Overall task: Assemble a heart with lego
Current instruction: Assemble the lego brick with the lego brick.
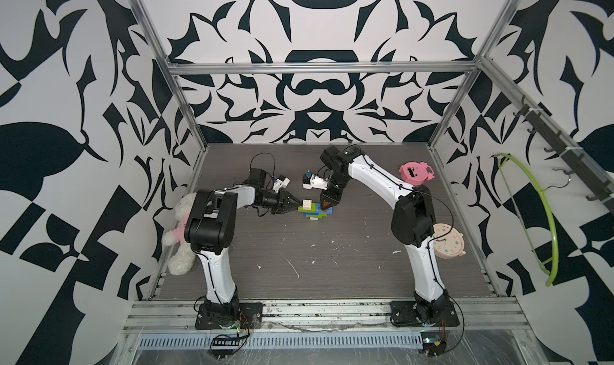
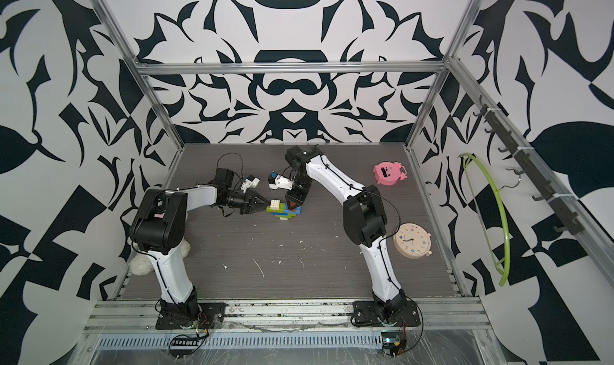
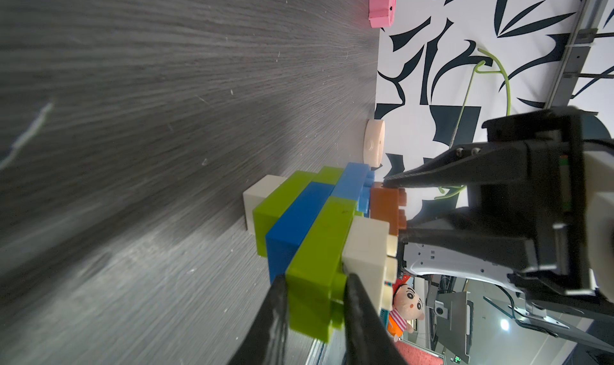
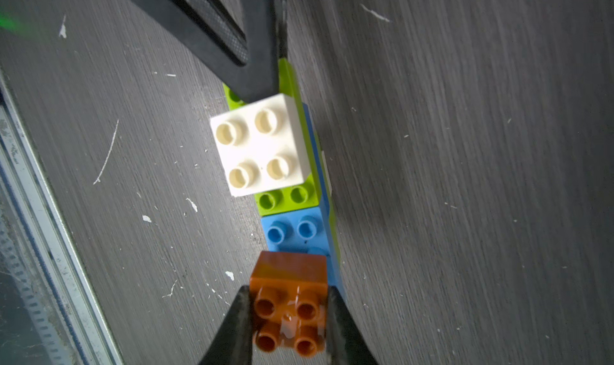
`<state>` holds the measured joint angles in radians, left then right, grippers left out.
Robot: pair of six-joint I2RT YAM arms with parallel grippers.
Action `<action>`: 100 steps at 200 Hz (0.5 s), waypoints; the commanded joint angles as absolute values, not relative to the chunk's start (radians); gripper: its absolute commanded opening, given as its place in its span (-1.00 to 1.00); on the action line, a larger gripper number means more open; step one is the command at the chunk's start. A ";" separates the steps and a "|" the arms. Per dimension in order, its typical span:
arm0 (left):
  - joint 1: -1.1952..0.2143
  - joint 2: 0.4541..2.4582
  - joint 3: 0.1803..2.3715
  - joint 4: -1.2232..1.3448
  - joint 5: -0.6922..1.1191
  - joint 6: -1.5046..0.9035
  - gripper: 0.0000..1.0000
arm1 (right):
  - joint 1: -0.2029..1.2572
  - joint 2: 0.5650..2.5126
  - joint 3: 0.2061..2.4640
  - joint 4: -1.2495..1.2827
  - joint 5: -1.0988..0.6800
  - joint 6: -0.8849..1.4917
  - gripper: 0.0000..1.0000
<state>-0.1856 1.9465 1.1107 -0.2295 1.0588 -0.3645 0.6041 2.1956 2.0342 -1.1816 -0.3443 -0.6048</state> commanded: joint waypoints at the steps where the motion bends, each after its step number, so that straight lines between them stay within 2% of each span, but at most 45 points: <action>1: -0.163 1.994 1.135 -0.258 0.999 -0.335 -0.50 | 0.615 2.197 2.011 -1.191 -0.299 -0.621 -0.88; 55: -0.160 2.025 1.171 -0.264 1.001 -0.325 -0.51 | 0.634 2.161 1.929 -1.069 -0.247 -0.631 -0.87; 100: -0.160 2.046 1.196 -0.293 1.004 -0.303 -0.51 | 0.630 2.187 1.969 -1.074 -0.258 -0.631 -0.87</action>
